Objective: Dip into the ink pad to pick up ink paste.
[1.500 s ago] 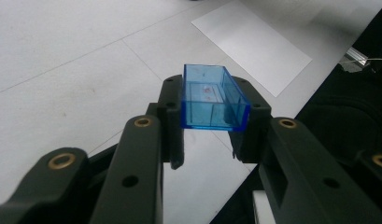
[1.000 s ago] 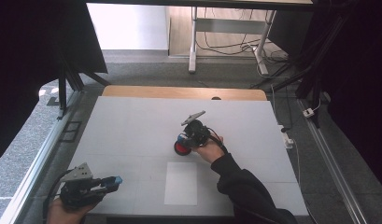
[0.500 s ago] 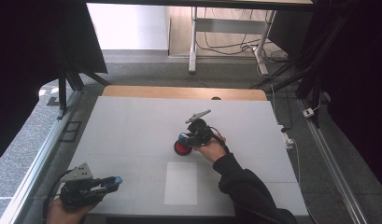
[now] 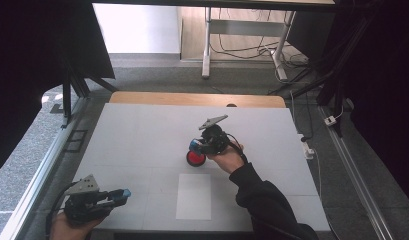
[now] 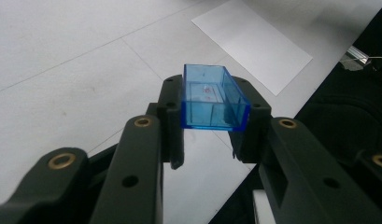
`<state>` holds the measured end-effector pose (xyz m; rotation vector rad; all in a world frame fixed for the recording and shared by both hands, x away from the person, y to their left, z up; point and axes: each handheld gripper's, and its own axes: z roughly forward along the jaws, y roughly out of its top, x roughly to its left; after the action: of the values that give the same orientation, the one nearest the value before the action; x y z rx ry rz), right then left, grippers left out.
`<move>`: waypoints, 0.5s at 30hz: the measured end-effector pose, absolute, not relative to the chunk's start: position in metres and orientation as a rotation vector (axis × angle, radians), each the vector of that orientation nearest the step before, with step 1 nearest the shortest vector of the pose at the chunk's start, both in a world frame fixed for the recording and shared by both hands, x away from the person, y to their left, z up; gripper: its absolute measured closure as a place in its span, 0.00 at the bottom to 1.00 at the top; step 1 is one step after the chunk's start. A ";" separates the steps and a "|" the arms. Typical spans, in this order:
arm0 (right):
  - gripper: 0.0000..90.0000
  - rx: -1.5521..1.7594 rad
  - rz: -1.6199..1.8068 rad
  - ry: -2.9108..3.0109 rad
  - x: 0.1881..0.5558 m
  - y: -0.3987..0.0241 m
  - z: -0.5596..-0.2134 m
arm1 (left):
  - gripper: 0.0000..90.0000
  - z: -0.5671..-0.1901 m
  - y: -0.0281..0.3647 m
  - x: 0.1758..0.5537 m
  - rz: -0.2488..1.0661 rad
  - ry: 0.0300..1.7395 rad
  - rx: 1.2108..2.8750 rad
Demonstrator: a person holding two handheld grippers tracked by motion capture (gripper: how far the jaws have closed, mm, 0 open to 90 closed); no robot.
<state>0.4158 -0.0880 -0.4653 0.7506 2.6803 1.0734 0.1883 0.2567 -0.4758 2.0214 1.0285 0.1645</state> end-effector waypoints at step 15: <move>0.78 0.589 0.908 2.704 0.404 -0.070 -0.480 | 0.76 -0.476 0.256 0.188 0.167 1.026 2.023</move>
<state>0.4040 -0.0696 -0.4800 0.5894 2.7044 0.9084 0.1880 0.2564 -0.4759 2.0235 1.0263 0.1674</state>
